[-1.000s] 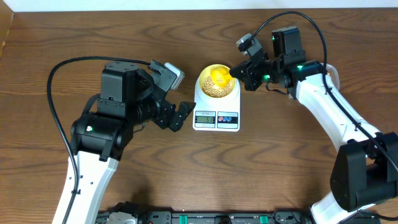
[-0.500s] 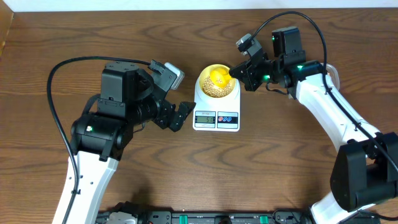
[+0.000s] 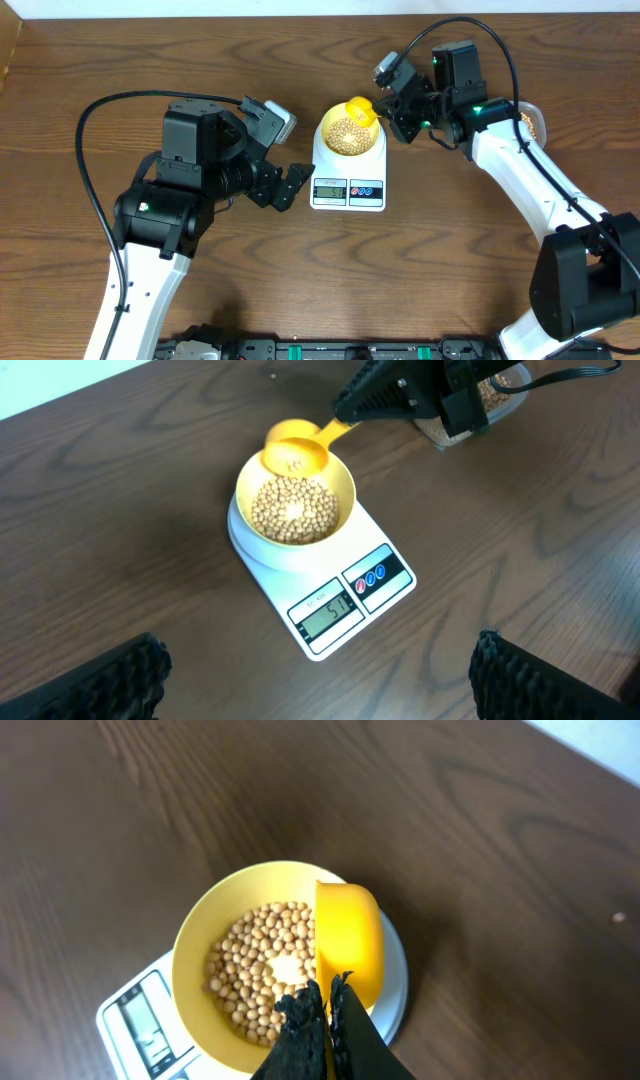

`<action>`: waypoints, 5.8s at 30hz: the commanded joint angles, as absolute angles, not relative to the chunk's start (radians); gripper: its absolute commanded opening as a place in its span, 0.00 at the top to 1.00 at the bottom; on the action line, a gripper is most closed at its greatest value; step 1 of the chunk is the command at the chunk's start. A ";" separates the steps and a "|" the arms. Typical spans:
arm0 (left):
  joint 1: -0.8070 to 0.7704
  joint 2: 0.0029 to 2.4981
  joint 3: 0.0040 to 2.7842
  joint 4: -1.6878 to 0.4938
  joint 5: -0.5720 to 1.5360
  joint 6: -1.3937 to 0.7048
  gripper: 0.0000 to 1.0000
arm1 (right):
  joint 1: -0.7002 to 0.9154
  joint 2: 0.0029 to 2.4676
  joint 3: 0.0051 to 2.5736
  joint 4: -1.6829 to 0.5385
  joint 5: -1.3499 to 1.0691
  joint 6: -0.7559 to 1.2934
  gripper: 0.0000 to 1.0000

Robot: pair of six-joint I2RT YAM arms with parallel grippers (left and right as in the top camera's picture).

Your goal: Scoop item into bowl and weigh 50g on scale

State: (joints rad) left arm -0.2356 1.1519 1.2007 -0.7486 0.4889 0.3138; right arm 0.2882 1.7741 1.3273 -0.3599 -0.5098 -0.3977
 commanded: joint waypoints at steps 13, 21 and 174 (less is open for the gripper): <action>-0.230 1.156 1.196 -0.748 0.497 0.312 0.02 | 0.353 1.786 1.326 -0.355 -0.476 -0.493 0.99; -0.230 1.156 1.196 -0.748 0.498 0.312 0.02 | 0.368 1.832 1.326 -0.354 -0.473 -0.606 0.99; -0.230 1.156 1.196 -0.748 0.498 0.312 0.02 | 0.230 1.830 1.326 -0.360 -0.927 -0.599 0.99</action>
